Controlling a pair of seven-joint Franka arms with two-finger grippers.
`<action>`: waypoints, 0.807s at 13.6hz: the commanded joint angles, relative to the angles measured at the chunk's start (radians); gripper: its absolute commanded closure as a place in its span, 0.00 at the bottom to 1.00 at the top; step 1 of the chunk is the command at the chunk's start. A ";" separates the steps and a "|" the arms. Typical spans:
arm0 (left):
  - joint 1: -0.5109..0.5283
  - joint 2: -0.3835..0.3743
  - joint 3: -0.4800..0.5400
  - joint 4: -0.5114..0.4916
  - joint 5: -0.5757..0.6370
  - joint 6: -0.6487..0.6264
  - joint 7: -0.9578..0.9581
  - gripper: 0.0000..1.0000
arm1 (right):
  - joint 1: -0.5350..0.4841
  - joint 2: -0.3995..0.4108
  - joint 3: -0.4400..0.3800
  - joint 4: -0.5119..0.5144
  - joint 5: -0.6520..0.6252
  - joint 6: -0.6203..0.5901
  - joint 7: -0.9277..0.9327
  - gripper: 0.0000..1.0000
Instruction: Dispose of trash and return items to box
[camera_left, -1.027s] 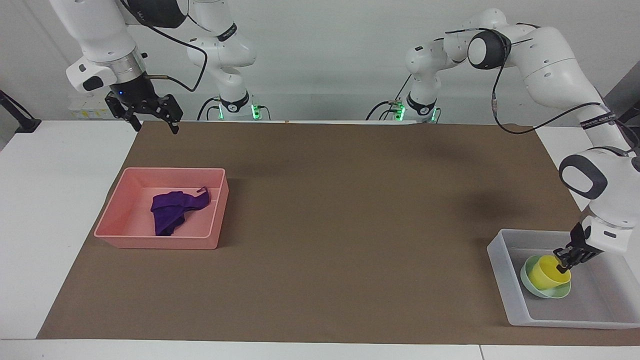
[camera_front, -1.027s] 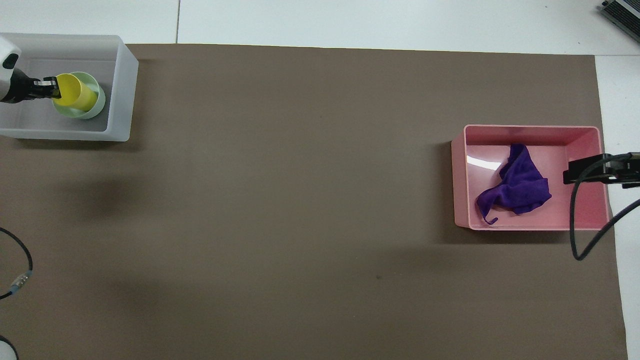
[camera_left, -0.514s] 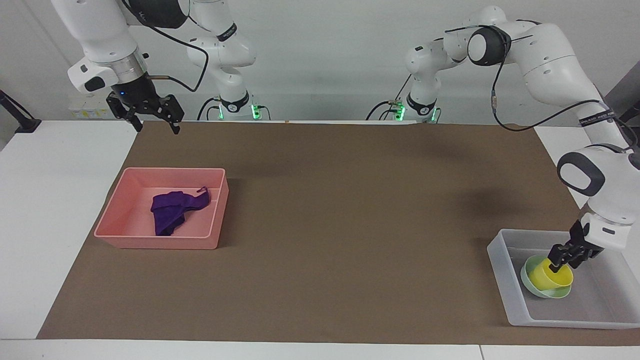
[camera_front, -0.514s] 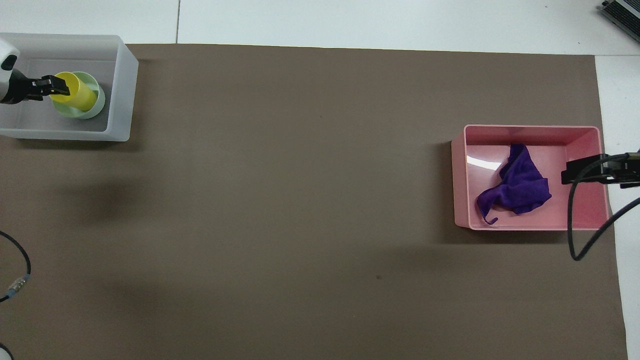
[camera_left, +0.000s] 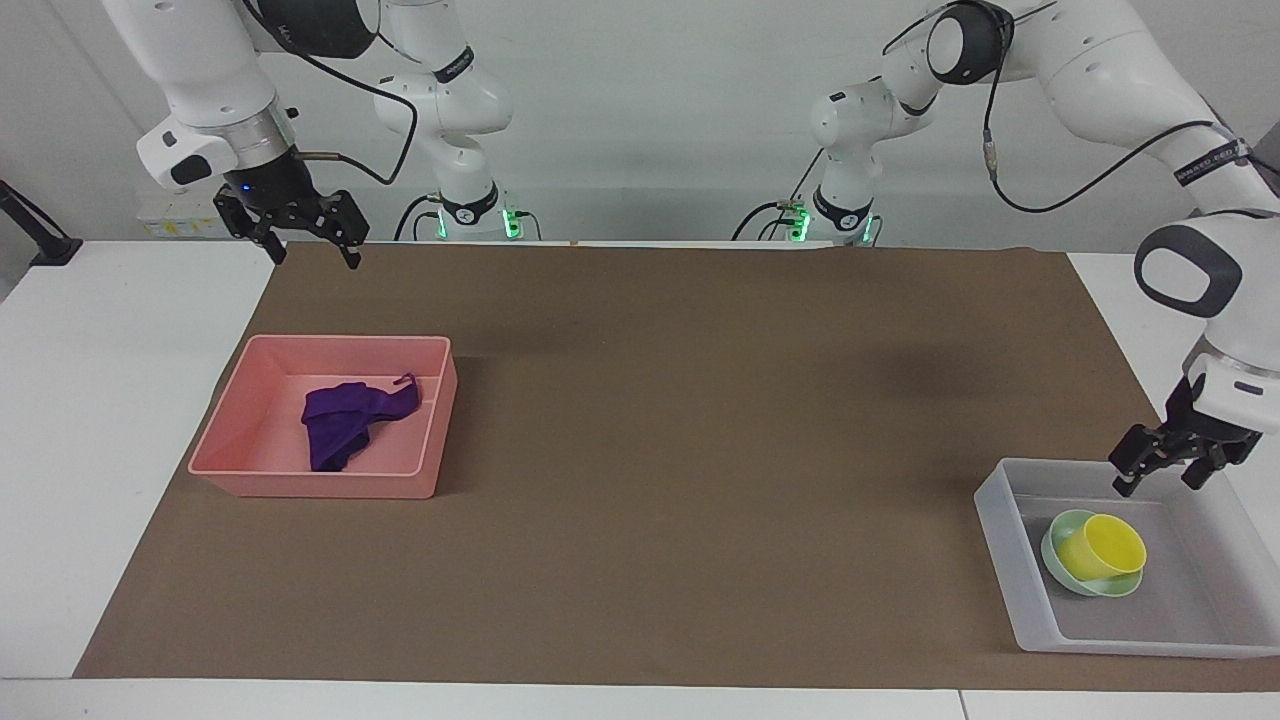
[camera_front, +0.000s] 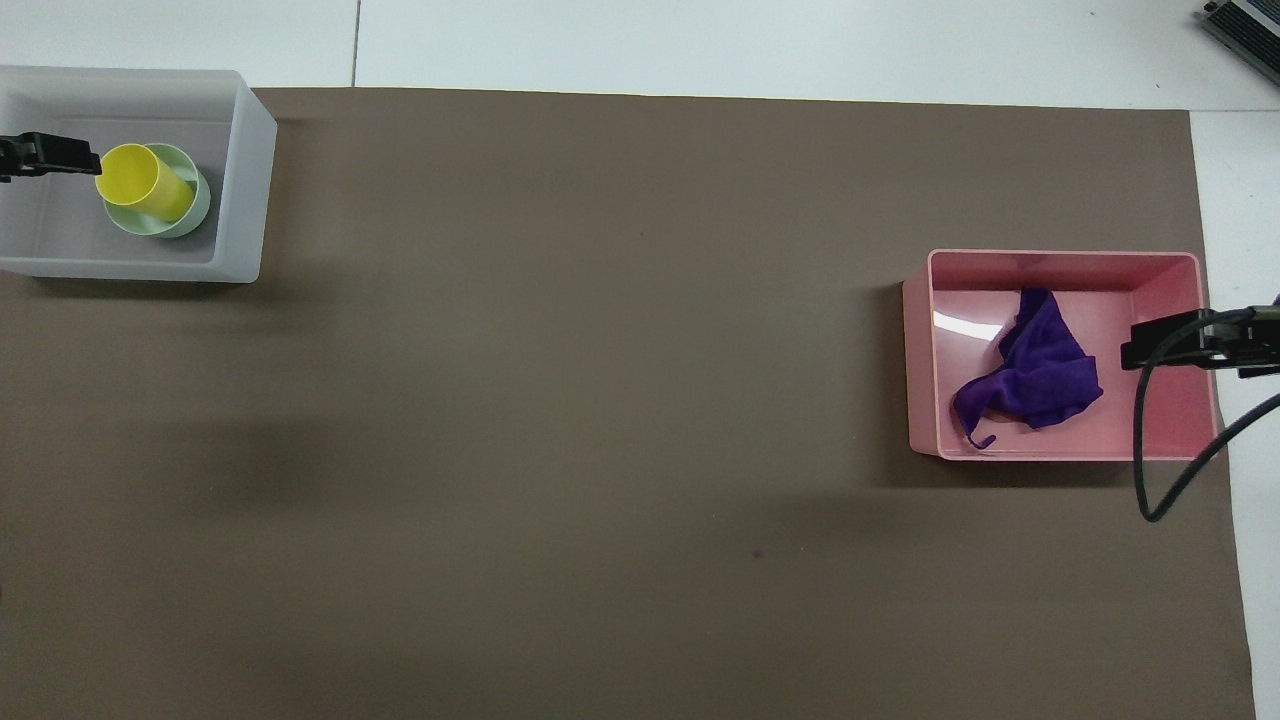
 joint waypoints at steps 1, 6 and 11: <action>-0.064 -0.206 0.010 -0.227 -0.003 -0.012 0.013 0.00 | -0.004 -0.011 0.002 -0.018 0.004 0.014 -0.008 0.00; -0.142 -0.424 0.010 -0.386 -0.003 -0.109 -0.025 0.00 | -0.005 -0.011 0.002 -0.023 0.004 0.017 -0.008 0.00; -0.219 -0.507 0.001 -0.410 -0.001 -0.253 -0.099 0.00 | -0.005 -0.012 0.002 -0.024 0.004 0.017 -0.008 0.00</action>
